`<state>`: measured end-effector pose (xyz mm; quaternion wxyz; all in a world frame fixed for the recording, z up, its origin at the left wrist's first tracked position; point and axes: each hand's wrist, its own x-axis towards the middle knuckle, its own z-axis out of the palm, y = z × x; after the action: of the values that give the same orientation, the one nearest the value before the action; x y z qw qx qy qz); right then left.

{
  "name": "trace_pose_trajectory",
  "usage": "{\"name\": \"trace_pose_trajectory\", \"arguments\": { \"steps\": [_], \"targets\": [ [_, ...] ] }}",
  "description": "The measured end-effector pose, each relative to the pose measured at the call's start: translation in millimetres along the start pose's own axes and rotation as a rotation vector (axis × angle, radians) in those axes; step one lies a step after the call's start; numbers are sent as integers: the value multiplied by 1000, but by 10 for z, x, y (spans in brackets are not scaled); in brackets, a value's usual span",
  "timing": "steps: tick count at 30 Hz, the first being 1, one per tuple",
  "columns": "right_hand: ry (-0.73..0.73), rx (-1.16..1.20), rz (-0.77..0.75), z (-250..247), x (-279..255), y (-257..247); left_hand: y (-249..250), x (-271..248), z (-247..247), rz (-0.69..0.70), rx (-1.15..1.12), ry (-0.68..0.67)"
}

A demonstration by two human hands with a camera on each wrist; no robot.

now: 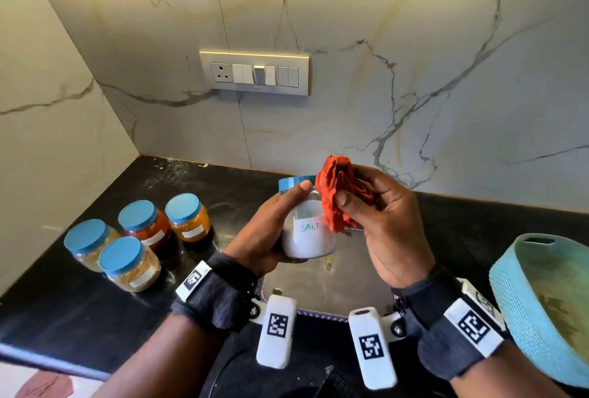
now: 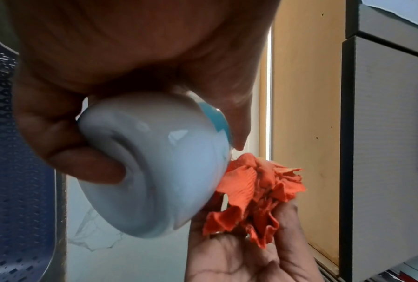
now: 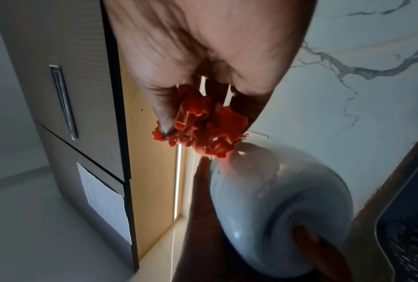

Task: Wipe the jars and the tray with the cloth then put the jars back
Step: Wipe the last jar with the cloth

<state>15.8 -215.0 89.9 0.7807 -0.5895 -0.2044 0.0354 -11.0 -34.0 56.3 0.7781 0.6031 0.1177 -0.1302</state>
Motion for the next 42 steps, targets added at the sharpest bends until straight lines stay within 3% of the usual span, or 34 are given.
{"name": "trace_pose_trajectory", "arguments": {
  "steps": [2,4,6,13,15,20,28,33,35,40,42],
  "targets": [
    [14,-260,-114,-22,9,31,14,0,10,-3,2,5],
    [-53,-663,-358,-32,12,81,43,-26,48,-14,-11,14],
    [-130,-902,-529,1,19,83,55,-39,75,-20,-36,17],
    [-439,-1259,-667,78,-257,74,38,53,-26,46,-200,49],
    [-471,-1283,-700,26,-322,87,29,57,-48,53,-201,66],
    [-128,-1051,-587,-29,62,41,38,8,72,34,-93,59],
    [-324,-1125,-676,-100,-271,136,36,43,43,55,-125,107],
    [-61,-917,-527,-144,164,16,22,1,155,55,-40,52],
    [-83,-893,-542,-139,174,11,41,4,153,57,-68,30],
    [-325,-1039,-677,-172,-213,86,51,48,64,16,-186,27],
    [-322,-1004,-661,-206,-141,87,36,56,70,11,-164,19]
  ]
}}
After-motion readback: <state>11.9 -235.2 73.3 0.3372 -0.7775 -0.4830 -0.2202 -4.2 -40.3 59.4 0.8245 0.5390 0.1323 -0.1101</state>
